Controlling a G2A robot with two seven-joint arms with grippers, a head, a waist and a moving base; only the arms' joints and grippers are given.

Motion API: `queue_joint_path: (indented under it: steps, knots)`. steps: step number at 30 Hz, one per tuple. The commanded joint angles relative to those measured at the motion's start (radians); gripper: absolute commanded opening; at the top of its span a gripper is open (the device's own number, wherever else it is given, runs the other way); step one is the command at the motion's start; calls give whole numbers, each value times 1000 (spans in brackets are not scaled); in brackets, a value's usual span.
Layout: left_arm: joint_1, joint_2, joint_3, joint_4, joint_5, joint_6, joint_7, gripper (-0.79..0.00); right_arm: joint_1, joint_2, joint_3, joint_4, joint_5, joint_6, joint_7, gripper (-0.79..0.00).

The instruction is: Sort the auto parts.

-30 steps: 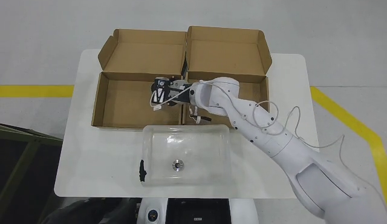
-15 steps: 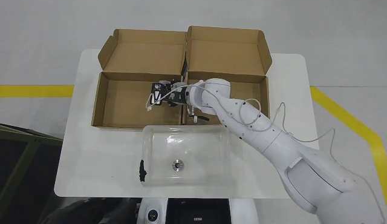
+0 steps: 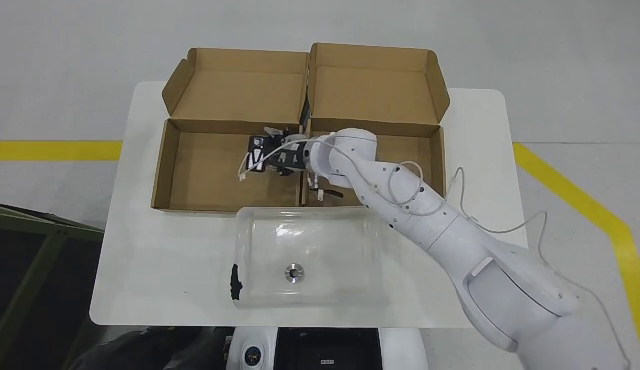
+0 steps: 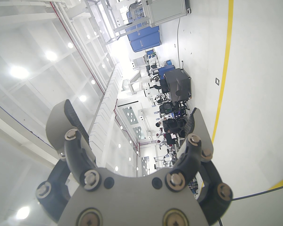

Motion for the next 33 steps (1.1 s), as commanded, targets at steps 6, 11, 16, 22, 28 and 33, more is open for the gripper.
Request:
queue_joint_path:
  steps: [6,11,16,22,28,33]
  knots:
    - [0,0,0,0,0,0,0,0,-15,8,41,-64,9,-49,-19,-163]
    - [0,0,0,0,0,0,0,0,-40,21,77,-148,27,-106,-26,-154]
    - [0,0,0,0,0,0,0,0,-80,39,107,-250,31,-169,14,-139]
    - [0,0,0,0,0,0,0,0,-156,67,156,-387,41,-220,75,-132]
    - [0,0,0,0,0,0,0,0,-241,95,202,-492,58,-275,115,-117]
    - [0,0,0,0,0,0,0,0,-301,114,230,-551,57,-303,143,-120]
